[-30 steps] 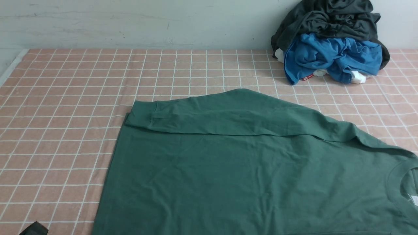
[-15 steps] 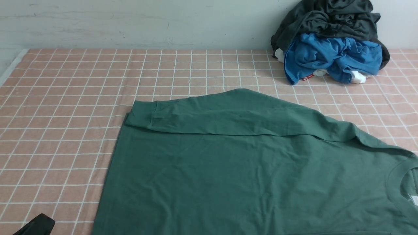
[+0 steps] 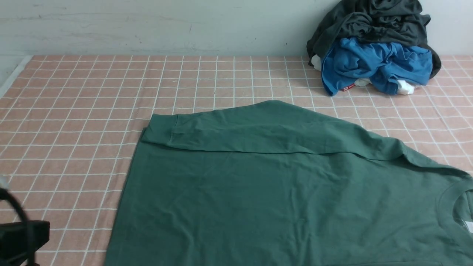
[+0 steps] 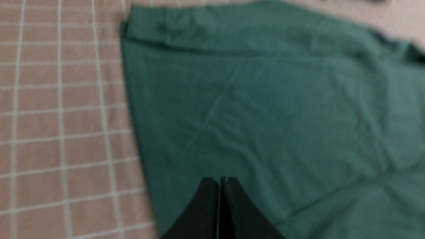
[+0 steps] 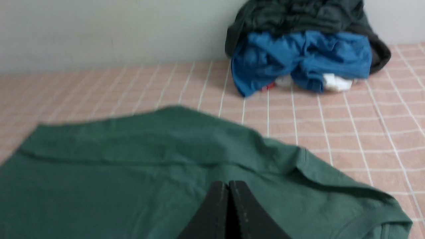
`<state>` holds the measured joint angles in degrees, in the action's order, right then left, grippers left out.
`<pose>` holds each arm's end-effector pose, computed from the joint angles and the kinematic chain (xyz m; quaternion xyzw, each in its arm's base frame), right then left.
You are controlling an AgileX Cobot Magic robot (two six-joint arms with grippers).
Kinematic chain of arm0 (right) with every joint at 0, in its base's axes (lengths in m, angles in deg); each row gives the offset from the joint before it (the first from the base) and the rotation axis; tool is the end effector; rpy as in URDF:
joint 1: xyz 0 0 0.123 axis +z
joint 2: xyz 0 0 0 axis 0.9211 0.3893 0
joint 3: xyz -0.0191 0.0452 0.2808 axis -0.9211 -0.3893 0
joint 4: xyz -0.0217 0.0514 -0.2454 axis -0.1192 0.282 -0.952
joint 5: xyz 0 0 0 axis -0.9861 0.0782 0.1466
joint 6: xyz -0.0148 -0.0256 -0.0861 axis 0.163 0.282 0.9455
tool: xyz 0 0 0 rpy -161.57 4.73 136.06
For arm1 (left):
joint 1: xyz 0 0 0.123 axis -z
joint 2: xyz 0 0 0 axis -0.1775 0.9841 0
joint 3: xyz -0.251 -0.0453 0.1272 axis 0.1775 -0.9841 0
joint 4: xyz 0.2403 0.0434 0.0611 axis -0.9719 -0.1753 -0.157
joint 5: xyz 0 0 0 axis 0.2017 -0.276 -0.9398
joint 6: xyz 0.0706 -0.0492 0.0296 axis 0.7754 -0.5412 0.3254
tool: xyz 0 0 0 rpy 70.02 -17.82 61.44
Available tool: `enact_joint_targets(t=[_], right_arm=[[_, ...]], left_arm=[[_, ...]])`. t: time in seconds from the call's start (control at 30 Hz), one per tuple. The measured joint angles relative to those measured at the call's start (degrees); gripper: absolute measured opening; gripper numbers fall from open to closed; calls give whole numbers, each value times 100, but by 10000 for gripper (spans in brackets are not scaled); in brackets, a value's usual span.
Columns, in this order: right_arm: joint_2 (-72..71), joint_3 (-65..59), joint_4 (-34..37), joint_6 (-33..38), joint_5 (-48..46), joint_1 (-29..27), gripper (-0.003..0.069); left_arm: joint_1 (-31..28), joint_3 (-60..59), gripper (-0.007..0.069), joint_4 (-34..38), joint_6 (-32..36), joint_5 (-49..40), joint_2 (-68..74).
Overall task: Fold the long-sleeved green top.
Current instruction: Use the left arm to clamp the cuff closest to it
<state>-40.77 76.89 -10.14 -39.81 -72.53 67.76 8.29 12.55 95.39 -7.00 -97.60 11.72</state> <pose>0.1009 0.0197 0.3257 -0.0148 0.8558 0.1154 0.5041 0.0858 -0.0258 0.3078 0.0802 0.8957 -0.1247 0.4192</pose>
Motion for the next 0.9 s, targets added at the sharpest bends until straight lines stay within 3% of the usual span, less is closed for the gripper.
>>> enact_joint_targets(t=[0.1,0.2,0.27,0.4,0.63,0.9], right_arm=[[877,788,-77,123,-1192,474,-15],[1228,992,-81,174,-1934,861,-15],[1568,1030,-146,281,-2771,1317,-15],[1711,1030,-288,404,-3142,1826,-15],[1706,1030,-513,432,-3186,1990,-15],[1706,1037,-533,432,-3193,1990,-15]], left_arm=[[550,345,5,-921,418,-812,960],[1113,333,25,-1122,458,-1031,1367],[1817,265,66,-1324,432,-1163,1877],[2623,245,173,-1604,298,-1142,2759],[2835,245,365,-1778,162,-325,4504],[2947,251,388,-1516,230,180,5571]])
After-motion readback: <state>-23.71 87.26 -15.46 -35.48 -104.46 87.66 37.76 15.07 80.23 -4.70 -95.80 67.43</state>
